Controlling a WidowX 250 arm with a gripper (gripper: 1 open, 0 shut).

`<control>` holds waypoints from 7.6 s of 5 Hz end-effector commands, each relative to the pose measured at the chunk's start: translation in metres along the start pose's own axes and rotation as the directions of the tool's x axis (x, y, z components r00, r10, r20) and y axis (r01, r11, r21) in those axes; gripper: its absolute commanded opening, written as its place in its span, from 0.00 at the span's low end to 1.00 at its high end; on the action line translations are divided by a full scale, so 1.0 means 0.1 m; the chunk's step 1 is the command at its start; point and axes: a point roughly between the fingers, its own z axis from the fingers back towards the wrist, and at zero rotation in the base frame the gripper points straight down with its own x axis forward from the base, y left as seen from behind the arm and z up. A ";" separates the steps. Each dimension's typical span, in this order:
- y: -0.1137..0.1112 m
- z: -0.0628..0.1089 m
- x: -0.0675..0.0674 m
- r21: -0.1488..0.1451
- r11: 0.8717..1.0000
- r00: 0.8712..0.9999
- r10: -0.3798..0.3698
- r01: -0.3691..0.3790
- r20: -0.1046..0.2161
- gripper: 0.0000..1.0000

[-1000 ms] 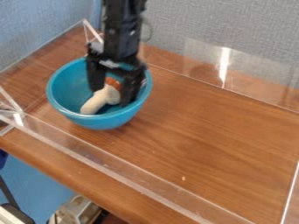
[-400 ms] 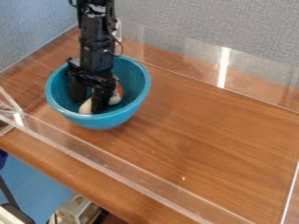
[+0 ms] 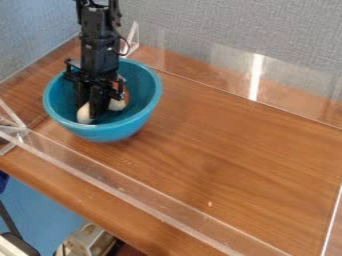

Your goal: Remove the mushroom from inside the blue bowl and put it on the table

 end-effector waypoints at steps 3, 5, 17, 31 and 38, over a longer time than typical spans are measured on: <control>-0.08 0.21 -0.05 0.046 0.997 0.994 0.054 -0.058 0.100 0.00; -0.38 0.28 -0.14 0.045 0.991 0.985 0.121 -0.127 0.124 0.00; -1.05 0.53 -0.26 0.011 0.997 0.989 0.070 -0.072 0.132 0.00; -2.59 0.15 -0.13 0.165 0.875 0.880 -0.470 0.455 0.067 0.00; -2.81 0.50 -0.27 0.166 0.913 0.912 -0.393 0.372 0.118 1.00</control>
